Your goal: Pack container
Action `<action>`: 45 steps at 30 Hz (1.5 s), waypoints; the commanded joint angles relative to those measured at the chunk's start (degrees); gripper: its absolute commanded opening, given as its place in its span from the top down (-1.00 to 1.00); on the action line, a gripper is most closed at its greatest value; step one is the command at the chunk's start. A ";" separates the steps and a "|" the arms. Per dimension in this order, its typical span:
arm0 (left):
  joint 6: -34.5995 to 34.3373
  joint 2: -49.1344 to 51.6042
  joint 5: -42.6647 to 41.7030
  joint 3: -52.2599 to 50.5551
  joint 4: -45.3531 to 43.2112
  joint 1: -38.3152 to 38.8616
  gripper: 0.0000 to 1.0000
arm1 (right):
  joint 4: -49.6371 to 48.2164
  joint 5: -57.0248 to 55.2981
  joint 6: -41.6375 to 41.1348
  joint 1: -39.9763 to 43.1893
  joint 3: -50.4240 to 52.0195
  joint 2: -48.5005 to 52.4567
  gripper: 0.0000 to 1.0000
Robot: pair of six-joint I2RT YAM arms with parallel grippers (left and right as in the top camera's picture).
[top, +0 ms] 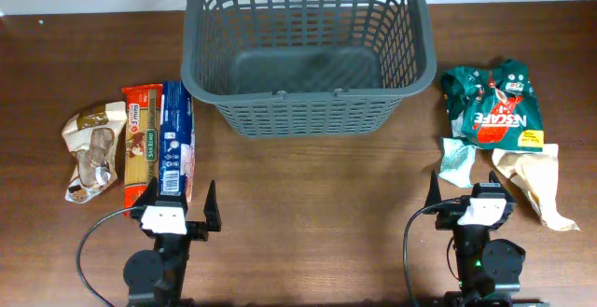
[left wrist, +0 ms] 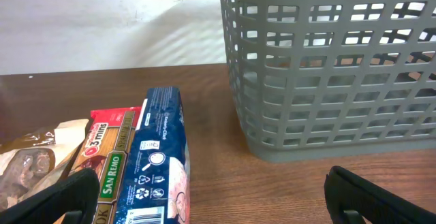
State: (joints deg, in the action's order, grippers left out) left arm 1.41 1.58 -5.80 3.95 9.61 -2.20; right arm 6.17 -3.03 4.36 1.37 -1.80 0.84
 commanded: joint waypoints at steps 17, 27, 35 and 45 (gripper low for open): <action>-0.57 -0.48 -0.24 -1.03 -0.15 0.28 -0.99 | -0.68 14.67 -11.61 0.11 0.52 -0.52 -0.98; -0.57 -0.48 -0.26 -1.03 -0.15 0.28 -0.99 | 9.90 4.39 -9.68 0.26 -20.06 13.09 -0.98; -0.57 -0.48 -0.24 -1.03 -0.15 0.28 -0.99 | 36.09 5.09 1.57 6.05 -66.38 57.24 -0.98; -0.57 -0.48 -0.24 -1.03 -0.15 0.28 -0.99 | 51.28 7.50 -0.57 11.78 -103.65 90.88 -0.98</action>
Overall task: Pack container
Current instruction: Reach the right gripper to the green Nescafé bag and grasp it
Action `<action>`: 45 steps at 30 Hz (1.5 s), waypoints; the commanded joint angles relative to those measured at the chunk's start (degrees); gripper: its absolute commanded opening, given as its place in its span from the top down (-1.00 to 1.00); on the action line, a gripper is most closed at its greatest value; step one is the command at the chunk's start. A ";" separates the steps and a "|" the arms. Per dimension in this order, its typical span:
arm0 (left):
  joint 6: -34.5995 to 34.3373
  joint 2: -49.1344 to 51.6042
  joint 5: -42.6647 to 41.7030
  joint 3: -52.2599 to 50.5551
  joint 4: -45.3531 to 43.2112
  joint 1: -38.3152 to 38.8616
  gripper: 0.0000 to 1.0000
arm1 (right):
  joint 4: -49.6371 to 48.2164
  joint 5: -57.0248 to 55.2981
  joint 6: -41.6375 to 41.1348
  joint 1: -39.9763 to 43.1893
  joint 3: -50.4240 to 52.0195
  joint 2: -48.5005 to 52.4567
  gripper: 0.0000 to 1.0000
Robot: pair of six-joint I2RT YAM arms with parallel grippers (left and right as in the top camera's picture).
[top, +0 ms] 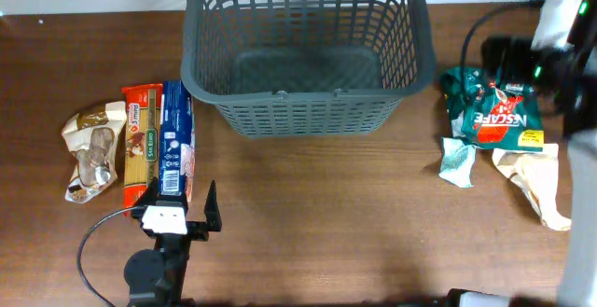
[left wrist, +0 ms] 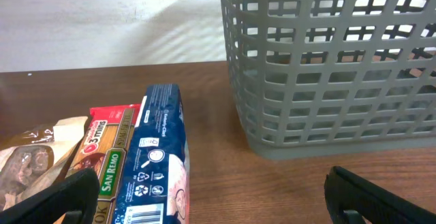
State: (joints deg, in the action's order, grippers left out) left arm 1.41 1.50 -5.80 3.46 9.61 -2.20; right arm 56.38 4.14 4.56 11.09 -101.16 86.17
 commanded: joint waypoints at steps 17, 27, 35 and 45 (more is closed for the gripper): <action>-0.57 -0.39 -0.24 -0.55 -0.15 0.28 -0.99 | -0.96 -5.27 1.27 2.36 -5.29 34.47 -0.98; -0.57 -0.39 -0.24 -0.55 -0.15 0.28 -0.99 | -3.06 -6.21 4.20 2.01 -5.25 46.14 -0.82; -0.57 -0.39 -0.24 -0.55 -0.15 0.28 -0.99 | -2.14 -6.12 -2.36 1.81 -5.88 49.53 0.93; -0.57 -0.39 -0.24 -0.55 -0.15 0.28 -0.99 | 15.74 -7.34 -1.57 5.66 -38.88 41.44 0.93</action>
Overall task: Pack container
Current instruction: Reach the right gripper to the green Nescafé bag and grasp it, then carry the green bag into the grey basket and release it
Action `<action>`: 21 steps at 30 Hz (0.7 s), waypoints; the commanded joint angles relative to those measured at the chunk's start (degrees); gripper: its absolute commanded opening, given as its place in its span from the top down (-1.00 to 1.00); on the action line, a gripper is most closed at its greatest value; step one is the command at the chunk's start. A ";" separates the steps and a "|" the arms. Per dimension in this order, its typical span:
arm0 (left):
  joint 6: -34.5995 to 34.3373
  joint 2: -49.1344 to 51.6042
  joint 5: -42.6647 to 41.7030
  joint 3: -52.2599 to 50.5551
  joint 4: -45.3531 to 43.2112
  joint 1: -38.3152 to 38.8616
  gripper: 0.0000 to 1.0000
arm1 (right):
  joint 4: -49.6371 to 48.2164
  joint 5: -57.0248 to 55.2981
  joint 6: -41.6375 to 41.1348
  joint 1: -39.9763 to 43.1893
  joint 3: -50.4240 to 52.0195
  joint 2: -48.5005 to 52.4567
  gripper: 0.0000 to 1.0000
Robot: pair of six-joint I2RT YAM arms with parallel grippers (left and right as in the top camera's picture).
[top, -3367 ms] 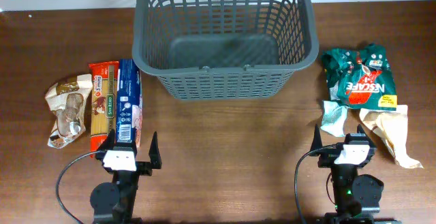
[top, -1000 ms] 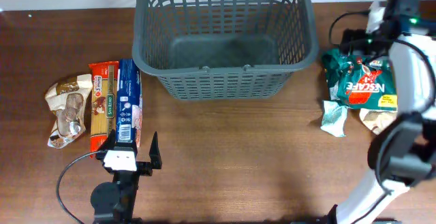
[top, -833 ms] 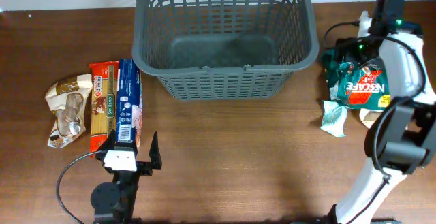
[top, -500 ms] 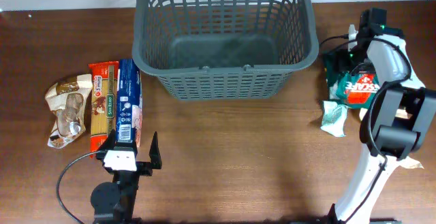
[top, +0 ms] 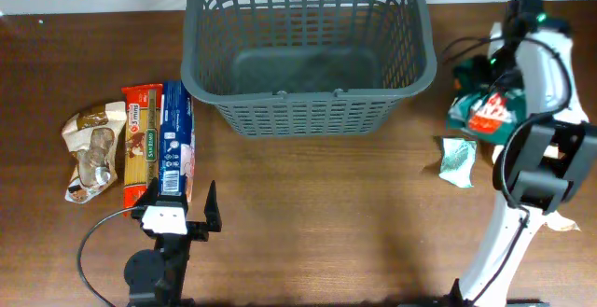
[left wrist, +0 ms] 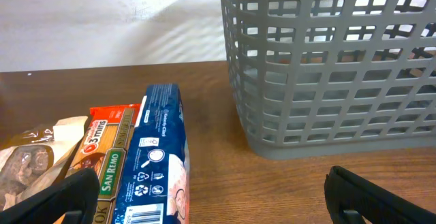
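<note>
The grey mesh basket [top: 308,55] stands empty at the back middle, and its wall [left wrist: 327,67] fills the right of the left wrist view. A blue packet [top: 175,144], a red pasta pack [top: 142,144] and a brown bag [top: 90,153] lie to its left. My left gripper [top: 180,195] is open at the front edge, just short of the blue packet [left wrist: 160,163], with nothing between its fingers. My right gripper [top: 478,81] reaches down onto the green Nescafe bag [top: 483,113] right of the basket. Its jaws are hidden by the arm.
A small green-white packet [top: 457,158] lies in front of the Nescafe bag. A tan bag [top: 562,220] is mostly hidden behind the right arm, which spans the table's right side. A white wall rises behind the table.
The right arm's wrist has moved from high at the far right corner down onto the Nescafe bag, which now looks bunched and partly covered. The left arm has not moved.
Both grippers rested open at the front edge beside the laid-out packs. Then the right arm was away from its place, high over the far right corner. Now its gripper is at the Nescafe bag; the basket remains empty.
</note>
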State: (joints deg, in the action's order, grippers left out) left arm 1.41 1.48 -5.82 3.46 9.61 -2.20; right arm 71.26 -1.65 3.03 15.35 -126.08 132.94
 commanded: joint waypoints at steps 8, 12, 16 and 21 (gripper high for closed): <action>-0.57 -0.37 -0.22 -0.55 -0.15 0.28 -0.99 | 14.82 -0.11 1.40 -2.34 -52.33 -6.86 0.93; -0.57 -0.37 -0.22 -0.55 -0.15 0.28 -0.99 | 13.31 3.56 1.42 -8.96 -53.62 -10.58 0.93; -0.57 -0.37 -0.22 -0.55 -0.15 0.28 -0.99 | 10.51 3.61 2.01 -18.10 -53.57 -11.02 0.93; -0.57 -0.37 -0.24 -0.55 -0.15 0.28 -0.99 | 4.61 3.54 8.98 -29.29 -50.82 -8.94 0.93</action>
State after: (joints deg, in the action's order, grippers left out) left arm 1.41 1.48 -5.80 3.46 9.61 -2.20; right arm 79.09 1.23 6.76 -9.76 -177.86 122.80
